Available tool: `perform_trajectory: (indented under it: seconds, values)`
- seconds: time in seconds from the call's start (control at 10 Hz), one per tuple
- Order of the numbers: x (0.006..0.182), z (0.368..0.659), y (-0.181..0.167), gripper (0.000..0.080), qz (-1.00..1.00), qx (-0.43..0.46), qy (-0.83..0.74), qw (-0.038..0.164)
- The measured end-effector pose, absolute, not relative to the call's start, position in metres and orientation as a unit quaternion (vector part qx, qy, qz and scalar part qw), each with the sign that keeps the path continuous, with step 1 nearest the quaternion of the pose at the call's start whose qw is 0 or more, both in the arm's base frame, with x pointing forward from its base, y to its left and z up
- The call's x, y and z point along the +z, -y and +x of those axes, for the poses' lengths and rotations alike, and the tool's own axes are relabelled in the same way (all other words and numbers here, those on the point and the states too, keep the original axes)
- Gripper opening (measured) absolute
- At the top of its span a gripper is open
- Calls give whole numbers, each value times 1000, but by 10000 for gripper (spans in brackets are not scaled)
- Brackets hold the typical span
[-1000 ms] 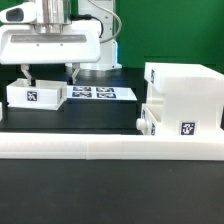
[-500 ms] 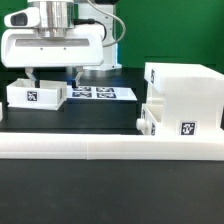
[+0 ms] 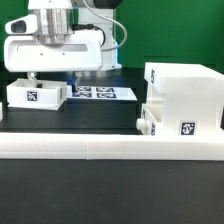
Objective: Assemble drawer
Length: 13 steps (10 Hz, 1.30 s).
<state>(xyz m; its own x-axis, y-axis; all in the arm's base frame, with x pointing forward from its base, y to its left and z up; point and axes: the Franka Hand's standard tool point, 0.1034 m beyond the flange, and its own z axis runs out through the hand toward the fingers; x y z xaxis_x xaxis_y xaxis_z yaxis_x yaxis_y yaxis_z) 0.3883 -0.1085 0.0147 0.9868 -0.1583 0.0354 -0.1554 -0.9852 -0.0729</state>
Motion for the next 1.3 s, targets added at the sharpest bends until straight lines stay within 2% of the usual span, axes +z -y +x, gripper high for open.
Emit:
perform_trajectory:
  seconds: [0.4, 0.6, 0.7, 0.8, 0.9, 1.0, 1.1, 1.3]
  values:
    - [4, 383, 107, 649, -996, -18, -74, 35]
    - [4, 383, 105, 387, -997, -20, -69, 33]
    - [4, 384, 104, 387, -997, -20, -68, 33]
    - [4, 384, 102, 206, -997, -21, -66, 33]
    - [4, 385, 100, 79, -997, -22, -62, 32]
    - [5, 387, 98, 79, -997, -25, -59, 31]
    - [6, 390, 93, 42, -998, -31, -53, 28]
    - [7, 395, 78, 42, -998, -31, -41, 29]
